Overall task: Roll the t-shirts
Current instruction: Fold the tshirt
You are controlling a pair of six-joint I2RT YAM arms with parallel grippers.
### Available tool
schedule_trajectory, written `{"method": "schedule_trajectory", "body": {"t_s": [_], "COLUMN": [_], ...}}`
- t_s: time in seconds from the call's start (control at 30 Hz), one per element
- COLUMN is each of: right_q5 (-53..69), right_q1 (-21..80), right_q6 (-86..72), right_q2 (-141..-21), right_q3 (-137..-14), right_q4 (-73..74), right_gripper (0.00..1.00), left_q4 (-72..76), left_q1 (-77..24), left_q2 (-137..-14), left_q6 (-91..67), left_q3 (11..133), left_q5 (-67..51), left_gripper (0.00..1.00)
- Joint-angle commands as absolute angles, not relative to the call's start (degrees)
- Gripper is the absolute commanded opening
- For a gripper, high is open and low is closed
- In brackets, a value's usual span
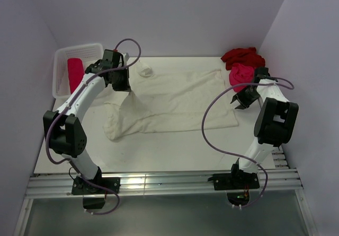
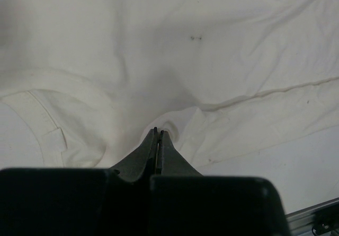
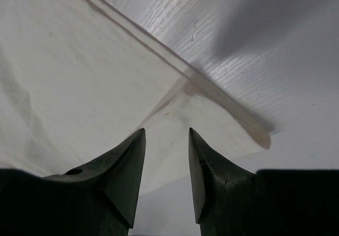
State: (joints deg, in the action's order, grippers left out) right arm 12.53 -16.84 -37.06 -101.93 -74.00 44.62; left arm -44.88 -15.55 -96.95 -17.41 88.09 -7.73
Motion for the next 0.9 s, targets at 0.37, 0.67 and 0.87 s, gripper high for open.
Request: {"method": "schedule_trajectory", "body": {"t_s": [0.37, 0.67, 0.87], "right_q5": [12.8, 12.7, 12.6], "right_q1": [-15.6, -13.6, -12.0], "right_q6": [-35.6, -35.4, -35.6], "right_q2": [-91.9, -90.0, -88.3], "right_q3": [-66.0, -64.8, -63.4], "right_q4": [43.2, 43.6, 43.9], "right_gripper": [0.52, 0.52, 0.51], "left_q4": [-39.7, -38.9, -38.3], "left_q1": [-15.3, -15.3, -15.4], "left_q2": [-102.6, -107.5, -109.6], "left_q6": [-13.3, -12.7, -12.8], "left_q3": [96.9, 99.6, 101.3], "left_q5": [-11.3, -12.0, -12.6], "left_gripper": [0.00, 0.00, 0.01]}}
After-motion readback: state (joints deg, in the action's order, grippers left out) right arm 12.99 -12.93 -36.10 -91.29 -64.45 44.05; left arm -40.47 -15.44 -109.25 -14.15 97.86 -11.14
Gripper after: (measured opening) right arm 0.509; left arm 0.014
